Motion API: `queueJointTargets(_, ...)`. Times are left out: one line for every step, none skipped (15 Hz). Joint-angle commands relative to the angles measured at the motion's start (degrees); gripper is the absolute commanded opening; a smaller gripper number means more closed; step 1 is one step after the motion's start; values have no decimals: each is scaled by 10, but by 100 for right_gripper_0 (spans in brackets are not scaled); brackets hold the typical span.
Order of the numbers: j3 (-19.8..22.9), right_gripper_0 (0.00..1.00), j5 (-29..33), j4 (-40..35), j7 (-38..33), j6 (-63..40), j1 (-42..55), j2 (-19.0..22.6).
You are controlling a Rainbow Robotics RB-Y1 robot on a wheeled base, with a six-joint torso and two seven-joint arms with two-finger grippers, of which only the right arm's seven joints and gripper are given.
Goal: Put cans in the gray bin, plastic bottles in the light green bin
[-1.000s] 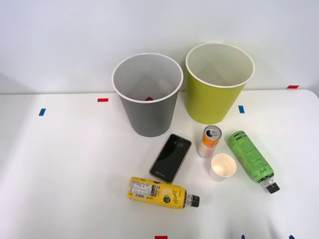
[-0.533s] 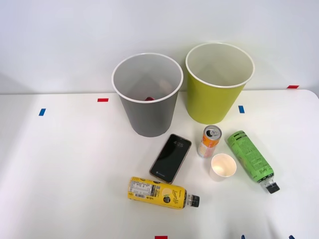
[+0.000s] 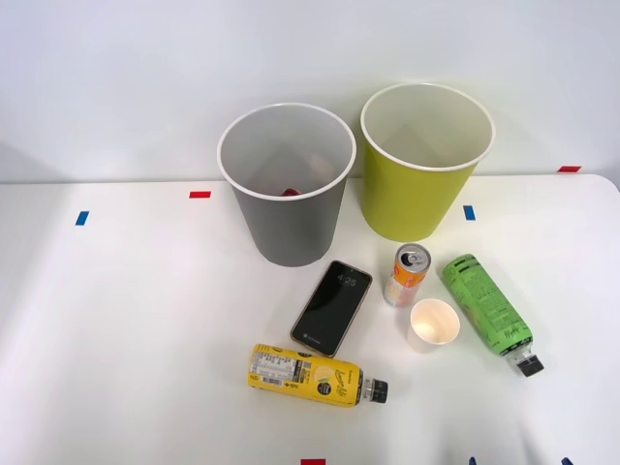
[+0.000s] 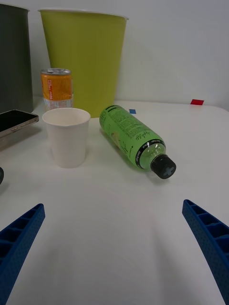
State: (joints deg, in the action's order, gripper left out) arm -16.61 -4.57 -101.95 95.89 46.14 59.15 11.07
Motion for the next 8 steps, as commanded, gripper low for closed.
queueJointTargets(0, 100, 0, 0, 0, 0, 0, 0)
queueJointTargets(0, 100, 0, 0, 0, 0, 0, 0)
queueJointTargets(0, 100, 0, 0, 0, 0, 0, 0)
queueJointTargets(0, 100, 0, 0, 0, 0, 0, 0)
queueJointTargets(0, 100, 0, 0, 0, 0, 0, 0)
queueJointTargets(0, 100, 0, 0, 0, 0, 0, 0)
queueJointTargets(6, 100, -3, 21, 0, -10, -10, -4)
queueJointTargets(11, 100, -3, 24, 1, 2, -14, -5)
